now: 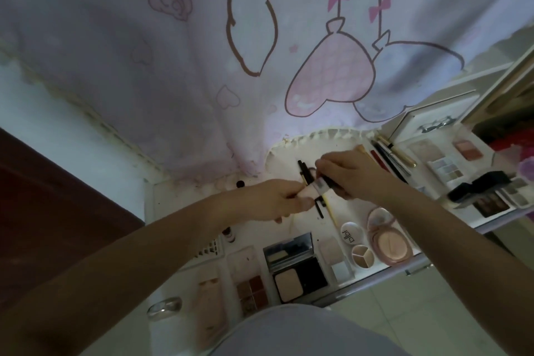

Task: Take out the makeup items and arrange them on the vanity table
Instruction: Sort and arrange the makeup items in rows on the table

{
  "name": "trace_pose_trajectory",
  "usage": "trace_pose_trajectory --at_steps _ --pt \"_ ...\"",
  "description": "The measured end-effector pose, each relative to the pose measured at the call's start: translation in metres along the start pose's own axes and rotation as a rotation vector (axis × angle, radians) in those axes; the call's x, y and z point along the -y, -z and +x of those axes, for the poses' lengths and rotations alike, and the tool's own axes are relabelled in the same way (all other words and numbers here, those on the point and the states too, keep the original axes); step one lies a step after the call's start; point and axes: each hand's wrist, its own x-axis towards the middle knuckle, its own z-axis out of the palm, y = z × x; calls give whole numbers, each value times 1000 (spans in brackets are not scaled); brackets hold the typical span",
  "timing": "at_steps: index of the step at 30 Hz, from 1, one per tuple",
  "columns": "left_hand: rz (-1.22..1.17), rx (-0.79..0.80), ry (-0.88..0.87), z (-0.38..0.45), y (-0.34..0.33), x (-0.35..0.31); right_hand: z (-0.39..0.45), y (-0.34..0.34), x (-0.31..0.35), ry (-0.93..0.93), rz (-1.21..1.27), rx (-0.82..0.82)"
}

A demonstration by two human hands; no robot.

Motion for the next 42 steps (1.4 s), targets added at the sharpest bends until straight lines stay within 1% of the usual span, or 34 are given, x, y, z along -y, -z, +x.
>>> trace_pose_trajectory --at_steps 1,2,6,8,10,12,14,15,16,17,19,20,21,22,23,24,25,26,28,29,30,32,35,36,37,38,39,40,41,42 --pt "185 -66 -66 2 -1 1 -2 1 -2 -21 -36 26" --pt "304 -120 -89 2 -2 2 -3 0 -4 -36 -65 32" --pt "695 -389 -60 9 -7 2 2 -6 -10 -102 -160 -76" --pt "821 -482 -61 13 -8 0 10 -11 -13 -192 -145 -95" --pt "907 -506 -62 17 -9 -2 15 -18 -16 -288 -65 -94" --pt "885 -508 -51 19 -10 0 17 -26 -16 -304 26 -152" --pt "739 -488 -37 19 -7 -1 17 -30 -15 -207 22 -269" --pt "588 -447 -16 17 -2 -2 14 -30 -13 -133 8 -319" --pt "354 -375 5 15 4 -1 11 -28 -12 -54 12 -347" --pt "71 -268 29 13 11 0 7 -25 -12 12 35 -333" --pt "-461 25 49 4 18 4 -5 -18 -10 131 94 -215" --pt "-644 170 30 1 18 8 -10 -15 -9 190 114 -154" --pt "-744 296 5 -1 14 11 -15 -14 -7 242 122 -105" --pt "-787 397 -13 0 9 14 -19 -13 -6 283 119 -70" --pt "-806 457 -20 1 3 17 -21 -13 -7 310 110 -51" --pt "-820 481 -14 2 -1 17 -22 -12 -9 320 98 -41" --pt "-812 454 10 4 -4 17 -22 -12 -12 310 87 -34" --pt "-777 386 51 6 -5 17 -22 -11 -16 275 82 -28" --pt "-569 182 130 10 0 13 -19 -11 -24 129 89 -45" --pt "-407 92 136 13 2 11 -16 -11 -28 24 102 -61" --pt "-187 18 119 16 3 6 -12 -11 -31 -78 112 -71" --pt "241 -118 20 22 3 -3 -5 -13 -35 -198 94 -59" --pt "720 -320 -120 27 -6 -12 5 -15 -41 -255 50 -88" --pt "898 -423 -182 28 -11 -11 7 -16 -42 -295 96 -123" --pt "1073 -499 -207 27 -14 -10 9 -16 -42 -324 156 -160" --pt "1177 -587 -258 26 -16 -6 10 -16 -42 -314 191 -207" --pt "1178 -692 -332 28 -17 -1 10 -17 -43 -261 195 -255" --pt "1121 -765 -364 32 -15 4 9 -18 -43 -170 167 -299" --pt "1018 -777 -373 34 -14 8 7 -19 -42 -52 135 -341" --pt "847 -758 -354 36 -12 10 3 -19 -40 68 108 -368"
